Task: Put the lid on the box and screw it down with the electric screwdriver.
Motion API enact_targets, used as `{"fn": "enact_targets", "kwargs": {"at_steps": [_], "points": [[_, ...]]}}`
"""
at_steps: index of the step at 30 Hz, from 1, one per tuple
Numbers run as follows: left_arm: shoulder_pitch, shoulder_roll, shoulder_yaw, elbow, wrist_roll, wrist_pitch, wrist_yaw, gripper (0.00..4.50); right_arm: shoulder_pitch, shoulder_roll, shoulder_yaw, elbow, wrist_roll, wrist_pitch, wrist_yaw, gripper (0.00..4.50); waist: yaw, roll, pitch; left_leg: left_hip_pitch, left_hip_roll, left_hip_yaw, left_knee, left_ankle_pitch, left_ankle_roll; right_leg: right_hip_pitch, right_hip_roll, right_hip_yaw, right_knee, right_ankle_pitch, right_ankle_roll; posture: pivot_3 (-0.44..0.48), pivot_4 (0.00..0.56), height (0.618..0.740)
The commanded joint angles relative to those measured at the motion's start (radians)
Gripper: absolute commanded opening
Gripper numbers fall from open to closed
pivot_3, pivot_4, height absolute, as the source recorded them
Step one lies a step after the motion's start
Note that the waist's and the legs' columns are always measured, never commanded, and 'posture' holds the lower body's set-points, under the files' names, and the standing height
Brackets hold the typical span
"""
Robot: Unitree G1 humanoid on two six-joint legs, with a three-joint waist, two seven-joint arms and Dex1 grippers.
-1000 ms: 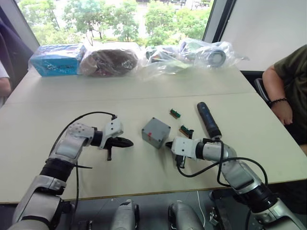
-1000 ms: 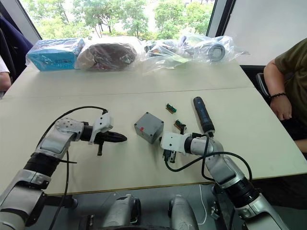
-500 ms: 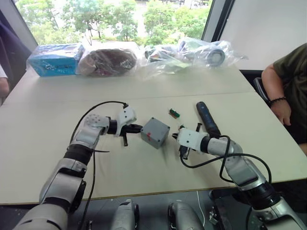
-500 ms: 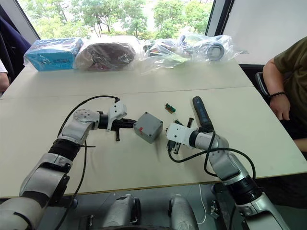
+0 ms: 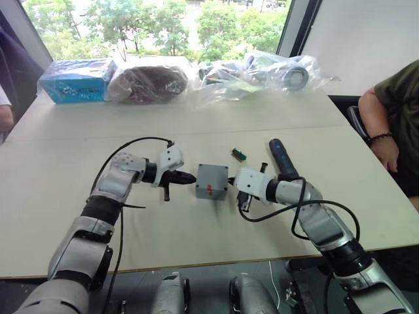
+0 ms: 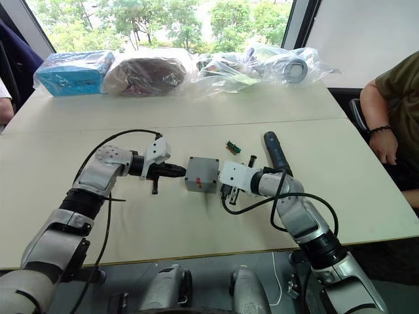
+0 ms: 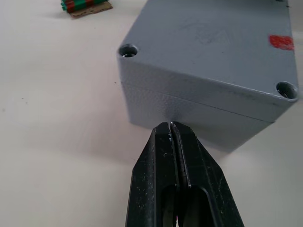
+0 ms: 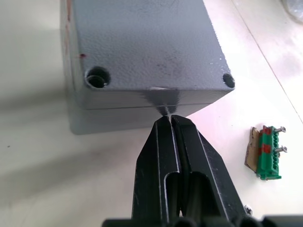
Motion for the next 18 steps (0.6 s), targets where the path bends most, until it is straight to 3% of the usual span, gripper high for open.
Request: {"fn": "enact_targets", "kwargs": {"at_steps": [1,10,18], "points": [[0.022,0.014,-0.006,-0.104,-0.032,0.026,-0.038,0.0,-0.041,0.041,0.048,-0.014,0.012,-0.026,0.024,0.03,-0.002,0.0,0.0,0.0,0.0,0.0,0.0,0.0,0.0,0.0,0.0,0.0,0.0,0.0,0.0,0.0,0.15,0.74],[0.1,0.081,0.017,-0.253,-0.052,0.113,-0.051,0.0,-0.059,0.063,0.066,0.009,0.009,-0.036,0.029,0.03,-0.015,0.001,0.001,0.0,0.001,0.0,0.0,0.0,0.0,0.0,0.0,0.0,0.0,0.001,0.001,0.0,0.15,0.74],[0.121,0.106,0.019,-0.278,-0.048,0.118,-0.029,0.0,-0.056,0.039,0.077,0.019,-0.015,-0.059,0.035,0.03,-0.014,0.001,0.001,0.0,0.001,0.0,0.0,0.0,0.0,0.0,0.0,0.0,0.0,0.0,0.0,0.0,0.15,0.74]]}}
